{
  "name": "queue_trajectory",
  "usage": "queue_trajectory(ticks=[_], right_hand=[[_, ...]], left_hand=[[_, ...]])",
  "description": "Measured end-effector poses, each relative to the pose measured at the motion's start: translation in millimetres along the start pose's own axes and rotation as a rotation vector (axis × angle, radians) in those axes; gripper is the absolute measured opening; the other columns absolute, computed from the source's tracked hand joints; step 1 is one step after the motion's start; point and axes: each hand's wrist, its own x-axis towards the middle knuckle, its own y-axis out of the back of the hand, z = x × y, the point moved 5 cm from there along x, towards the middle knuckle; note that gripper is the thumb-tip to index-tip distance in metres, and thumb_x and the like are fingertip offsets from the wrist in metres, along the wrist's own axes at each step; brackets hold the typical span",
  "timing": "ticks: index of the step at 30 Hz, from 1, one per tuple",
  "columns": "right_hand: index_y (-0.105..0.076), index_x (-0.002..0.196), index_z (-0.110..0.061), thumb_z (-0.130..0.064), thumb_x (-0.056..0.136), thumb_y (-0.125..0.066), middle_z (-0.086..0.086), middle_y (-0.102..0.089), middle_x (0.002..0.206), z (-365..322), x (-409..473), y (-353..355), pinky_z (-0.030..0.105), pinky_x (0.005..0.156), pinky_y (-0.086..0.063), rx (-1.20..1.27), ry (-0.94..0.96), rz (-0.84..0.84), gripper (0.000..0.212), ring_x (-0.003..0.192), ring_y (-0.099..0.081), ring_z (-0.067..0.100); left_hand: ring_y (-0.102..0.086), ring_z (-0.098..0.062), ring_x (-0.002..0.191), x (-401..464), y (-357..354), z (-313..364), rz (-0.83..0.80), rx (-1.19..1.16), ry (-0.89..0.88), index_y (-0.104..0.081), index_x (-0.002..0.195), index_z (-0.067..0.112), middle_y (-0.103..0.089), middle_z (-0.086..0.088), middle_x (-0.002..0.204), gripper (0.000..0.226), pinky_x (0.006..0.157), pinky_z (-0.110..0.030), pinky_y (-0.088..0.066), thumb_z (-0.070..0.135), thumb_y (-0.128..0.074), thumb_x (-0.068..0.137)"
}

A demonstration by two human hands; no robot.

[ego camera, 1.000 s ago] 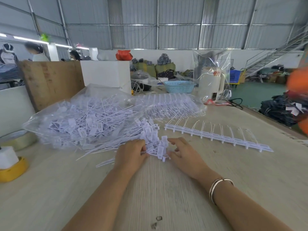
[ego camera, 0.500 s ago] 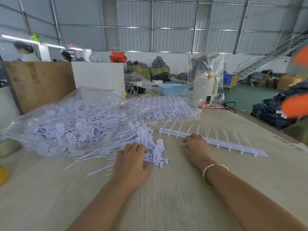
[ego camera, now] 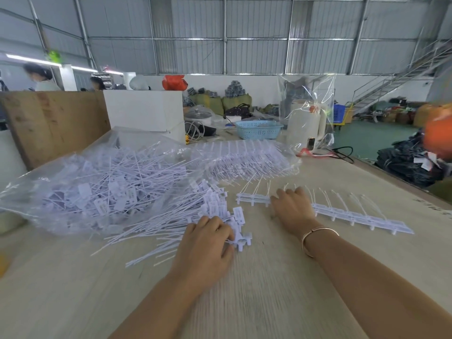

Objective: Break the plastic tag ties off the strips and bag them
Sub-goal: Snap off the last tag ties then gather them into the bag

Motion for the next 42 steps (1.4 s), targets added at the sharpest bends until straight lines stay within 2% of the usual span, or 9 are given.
queue_trajectory(ticks=[5,8,13,16,19,26,31,34,42], right_hand=[[-0.055,0.108,-0.015,-0.007,0.083,-0.050,0.001,-0.064,0.096,4,-15,12,0.033,0.077,-0.041,-0.023,-0.009,0.075,0.027,0.087,-0.064,0.023],[-0.052,0.114,-0.016,-0.005,0.085,-0.044,0.000,-0.066,0.100,9,-21,13,0.035,0.088,-0.040,0.053,-0.042,0.096,0.032,0.095,-0.063,0.024],[-0.065,0.099,-0.020,-0.010,0.080,-0.058,-0.001,-0.065,0.092,9,-35,39,0.032,0.073,-0.044,0.075,-0.057,0.206,0.023,0.084,-0.064,0.023],[-0.057,0.109,-0.019,-0.018,0.091,-0.042,0.001,-0.057,0.107,3,-37,40,0.033,0.076,-0.036,0.254,0.029,0.167,0.024,0.096,-0.060,0.025],[-0.058,0.106,-0.017,-0.023,0.090,-0.045,0.001,-0.055,0.104,2,-45,38,0.032,0.075,-0.037,0.466,0.085,0.091,0.021,0.092,-0.059,0.024],[-0.068,0.103,-0.022,-0.051,0.095,-0.033,0.003,-0.061,0.121,27,-35,24,0.027,0.088,-0.034,1.119,-0.093,-0.242,0.047,0.100,-0.053,0.016],[-0.062,0.115,-0.026,-0.061,0.091,-0.027,0.001,-0.054,0.132,41,-33,6,0.038,0.108,-0.030,1.155,-0.204,-0.394,0.055,0.116,-0.050,0.020],[-0.060,0.118,-0.026,-0.060,0.092,-0.026,-0.002,-0.056,0.124,42,-36,4,0.034,0.100,-0.033,1.200,-0.226,-0.411,0.055,0.110,-0.053,0.018],[-0.056,0.059,-0.013,-0.029,0.097,-0.034,0.010,-0.061,0.065,62,-30,27,0.038,0.073,-0.047,1.264,-0.551,0.082,0.047,0.064,-0.059,0.029]], left_hand=[[-0.041,-0.004,0.104,0,6,6,-0.006,-0.026,-0.018,-0.059,0.105,0.031,-0.051,0.018,0.105,0.018,0.085,-0.022,-0.028,0.035,-0.047,0.093],[-0.050,0.002,0.086,6,13,27,0.005,-0.429,0.068,-0.065,0.088,0.025,-0.059,0.015,0.088,0.009,0.076,-0.014,-0.038,0.024,-0.056,0.089],[-0.063,-0.017,0.084,33,-18,73,-0.393,-1.518,0.758,-0.055,0.093,0.013,-0.064,-0.009,0.092,0.011,0.078,-0.027,-0.053,0.023,-0.051,0.096],[-0.060,-0.023,0.083,56,-36,80,-0.274,-1.664,0.951,-0.055,0.084,0.011,-0.061,-0.011,0.084,0.020,0.087,-0.038,-0.053,0.025,-0.049,0.096],[-0.060,-0.020,0.072,65,-49,86,-0.166,-1.747,1.063,-0.059,0.088,0.009,-0.061,-0.007,0.077,0.021,0.066,-0.035,-0.055,0.025,-0.048,0.097],[-0.054,-0.013,0.056,54,-41,80,-0.012,-1.625,1.083,-0.057,0.108,0.008,-0.059,-0.004,0.071,0.029,0.054,-0.026,-0.049,0.025,-0.035,0.101],[-0.054,-0.017,0.045,45,-8,47,0.059,-1.416,0.940,-0.052,0.080,0.007,-0.058,-0.010,0.064,0.039,0.039,-0.021,-0.043,0.028,-0.028,0.102],[-0.057,-0.025,0.067,47,15,10,0.048,-1.220,0.933,-0.058,0.085,0.009,-0.060,-0.019,0.086,0.038,0.063,-0.036,-0.051,0.024,-0.027,0.100],[-0.028,-0.014,0.047,45,36,-46,-0.447,-0.902,0.605,-0.067,0.093,0.007,-0.033,-0.001,0.064,0.037,0.047,-0.023,-0.028,0.021,-0.033,0.096]])
